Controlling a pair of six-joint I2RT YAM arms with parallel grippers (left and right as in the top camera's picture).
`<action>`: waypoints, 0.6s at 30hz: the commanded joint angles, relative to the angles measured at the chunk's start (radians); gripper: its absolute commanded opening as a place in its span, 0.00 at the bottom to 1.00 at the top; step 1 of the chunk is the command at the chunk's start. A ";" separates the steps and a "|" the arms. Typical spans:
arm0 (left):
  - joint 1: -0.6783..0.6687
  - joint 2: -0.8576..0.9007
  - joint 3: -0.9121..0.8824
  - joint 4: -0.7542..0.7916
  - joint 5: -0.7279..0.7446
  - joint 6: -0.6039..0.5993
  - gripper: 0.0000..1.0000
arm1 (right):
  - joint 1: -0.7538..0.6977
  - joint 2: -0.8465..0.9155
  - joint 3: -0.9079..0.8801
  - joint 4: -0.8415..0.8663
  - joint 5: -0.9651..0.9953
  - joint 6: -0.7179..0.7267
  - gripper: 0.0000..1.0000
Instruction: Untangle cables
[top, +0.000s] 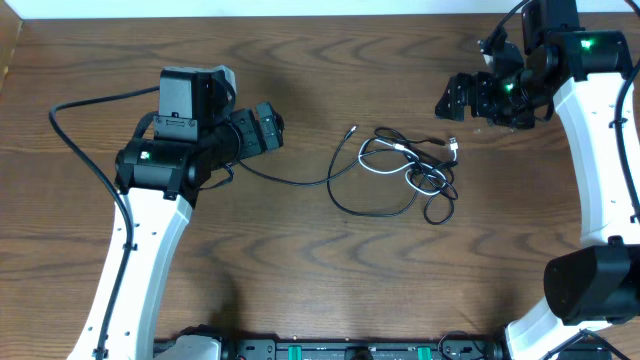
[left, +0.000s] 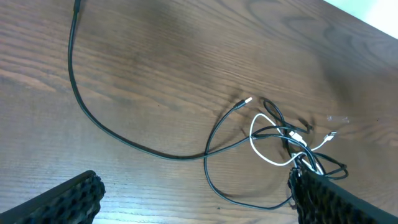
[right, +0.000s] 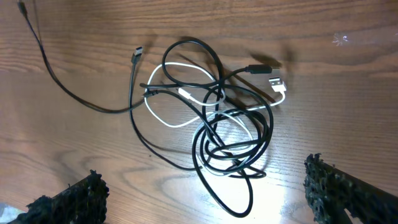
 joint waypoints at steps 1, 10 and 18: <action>0.000 0.011 0.024 -0.003 -0.006 -0.010 0.99 | 0.014 0.001 -0.004 -0.005 -0.002 -0.014 0.99; 0.000 0.015 0.010 -0.006 -0.006 -0.010 0.99 | 0.014 0.001 -0.004 -0.002 -0.002 -0.014 0.99; 0.000 0.065 0.010 0.001 -0.006 -0.026 0.99 | 0.014 0.001 -0.004 0.002 -0.001 -0.021 0.99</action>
